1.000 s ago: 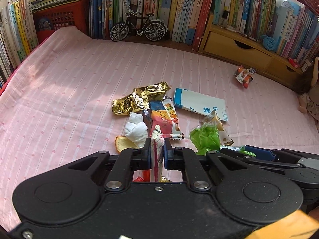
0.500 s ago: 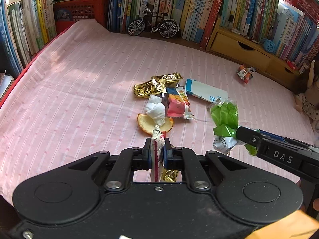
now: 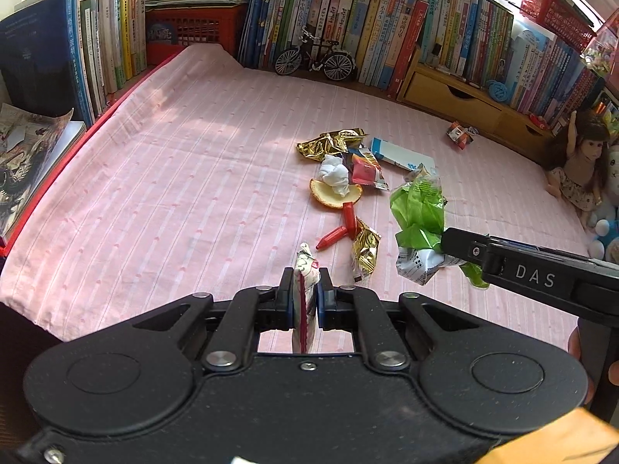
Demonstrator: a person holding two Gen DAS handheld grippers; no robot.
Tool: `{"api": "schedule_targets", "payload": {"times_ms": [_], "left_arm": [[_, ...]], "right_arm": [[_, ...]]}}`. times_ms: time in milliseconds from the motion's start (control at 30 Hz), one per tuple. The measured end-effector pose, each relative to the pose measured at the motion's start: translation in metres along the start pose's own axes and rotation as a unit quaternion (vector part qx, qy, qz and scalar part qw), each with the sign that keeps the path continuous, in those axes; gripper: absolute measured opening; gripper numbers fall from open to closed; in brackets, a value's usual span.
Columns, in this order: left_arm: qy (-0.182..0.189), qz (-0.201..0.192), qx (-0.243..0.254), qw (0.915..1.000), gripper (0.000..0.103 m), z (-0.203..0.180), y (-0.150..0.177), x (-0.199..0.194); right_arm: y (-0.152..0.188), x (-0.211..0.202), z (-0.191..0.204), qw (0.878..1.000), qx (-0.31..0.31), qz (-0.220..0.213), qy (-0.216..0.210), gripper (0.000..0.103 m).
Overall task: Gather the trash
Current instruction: 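Carry both held wrappers off the bed down to the trash bin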
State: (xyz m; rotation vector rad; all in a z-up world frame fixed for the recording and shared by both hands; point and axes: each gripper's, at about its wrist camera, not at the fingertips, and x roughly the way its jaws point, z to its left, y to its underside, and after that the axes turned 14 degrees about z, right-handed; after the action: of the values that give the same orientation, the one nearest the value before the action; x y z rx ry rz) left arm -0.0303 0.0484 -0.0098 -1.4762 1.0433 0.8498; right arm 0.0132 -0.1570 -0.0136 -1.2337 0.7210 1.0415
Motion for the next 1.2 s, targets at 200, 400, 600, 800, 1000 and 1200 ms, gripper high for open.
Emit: {"api": "schedule_targets", "payload": {"times_ms": [200,400,600,800,1000,1200], "left_arm": [[0.013,-0.009,-0.006,0.9999,0.01,0.029,0.036,-0.026],[0.024,0.002,-0.043,0.9988,0.01,0.064,0.072,-0.039],[0.026,0.025,-0.068,0.997,0.01,0.098,0.107,-0.039],[0.032,0.048,-0.096,0.9937,0.01,0.122,0.132,-0.031],[0.038,0.067,-0.111,0.9908,0.01,0.137,0.151,-0.02],[0.042,0.092,-0.126,0.9869,0.01,0.147,0.171,-0.003]], "right_arm": [[0.025,-0.017,0.039,1.0,-0.028,0.002,-0.004,0.055],[0.056,-0.021,0.079,0.999,-0.043,0.014,-0.014,0.055],[0.087,-0.02,0.113,0.997,-0.069,0.031,-0.022,0.055],[0.11,-0.016,0.133,0.995,-0.083,0.052,-0.023,0.055],[0.125,-0.01,0.14,0.993,-0.085,0.075,-0.026,0.055],[0.139,0.005,0.146,0.99,-0.094,0.107,-0.02,0.055]]}}
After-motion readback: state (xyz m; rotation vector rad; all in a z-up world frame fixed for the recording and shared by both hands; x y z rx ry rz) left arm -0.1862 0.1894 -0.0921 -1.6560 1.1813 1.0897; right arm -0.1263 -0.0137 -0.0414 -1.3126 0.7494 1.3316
